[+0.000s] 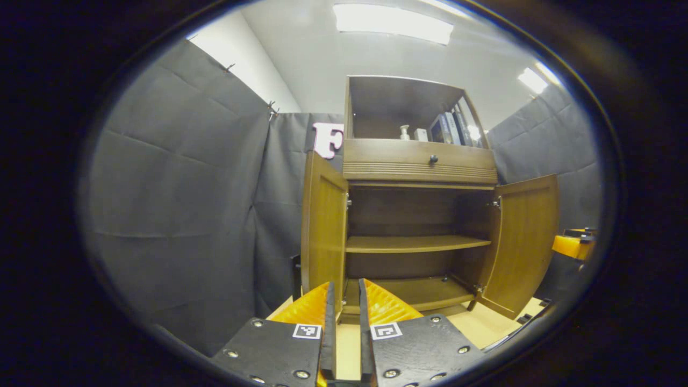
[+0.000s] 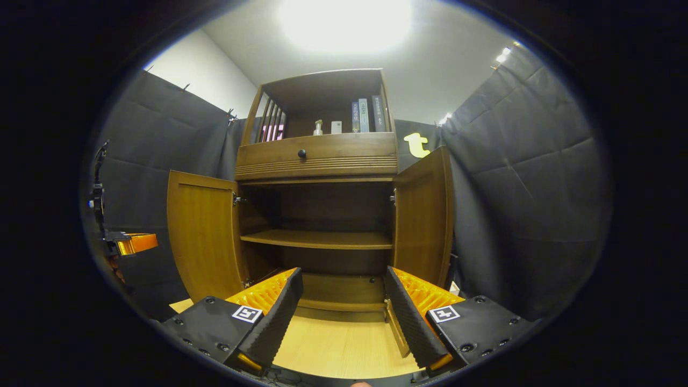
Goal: Open the right door of the double-door shoe cabinet with the right hand, and open the left door with the left hand.
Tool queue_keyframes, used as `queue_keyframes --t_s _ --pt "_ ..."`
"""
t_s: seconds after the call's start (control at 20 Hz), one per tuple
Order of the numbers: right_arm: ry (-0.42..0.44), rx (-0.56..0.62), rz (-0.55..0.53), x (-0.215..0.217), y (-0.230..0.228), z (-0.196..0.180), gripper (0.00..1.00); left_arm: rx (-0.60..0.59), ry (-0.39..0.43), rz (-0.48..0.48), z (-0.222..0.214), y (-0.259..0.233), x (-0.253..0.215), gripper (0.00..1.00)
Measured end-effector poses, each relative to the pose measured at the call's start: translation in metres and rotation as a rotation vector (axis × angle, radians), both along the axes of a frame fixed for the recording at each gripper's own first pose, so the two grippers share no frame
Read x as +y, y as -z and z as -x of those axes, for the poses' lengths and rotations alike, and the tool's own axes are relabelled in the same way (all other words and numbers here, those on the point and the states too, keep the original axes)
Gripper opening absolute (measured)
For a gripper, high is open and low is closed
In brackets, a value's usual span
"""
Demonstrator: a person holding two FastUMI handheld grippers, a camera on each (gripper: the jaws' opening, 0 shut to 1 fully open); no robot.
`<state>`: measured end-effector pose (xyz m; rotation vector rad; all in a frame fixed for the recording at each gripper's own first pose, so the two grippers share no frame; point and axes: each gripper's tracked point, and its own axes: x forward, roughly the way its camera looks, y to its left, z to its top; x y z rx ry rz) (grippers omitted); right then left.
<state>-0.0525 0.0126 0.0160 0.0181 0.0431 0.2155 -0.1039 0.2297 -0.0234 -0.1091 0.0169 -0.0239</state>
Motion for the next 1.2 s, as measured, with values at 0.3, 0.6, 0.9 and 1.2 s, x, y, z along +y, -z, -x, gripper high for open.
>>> queue_keyframes --t_s 0.3,0.6,0.9,1.2 --pt "0.031 0.003 -0.004 -0.021 0.002 0.015 0.94 -0.011 -0.008 -0.024 0.022 -0.009 -0.017 0.22" --pt "0.05 0.024 -0.009 -0.036 0.01 0.024 0.94 -0.012 -0.033 -0.04 0.026 -0.01 -0.022 0.47" --pt "0.066 0.028 -0.017 -0.046 0.01 0.024 0.96 -0.025 -0.054 -0.055 0.035 -0.013 -0.02 0.84" --pt "0.081 0.023 -0.012 -0.052 0.01 0.023 0.96 -0.033 -0.047 -0.063 0.034 -0.018 -0.025 0.96"
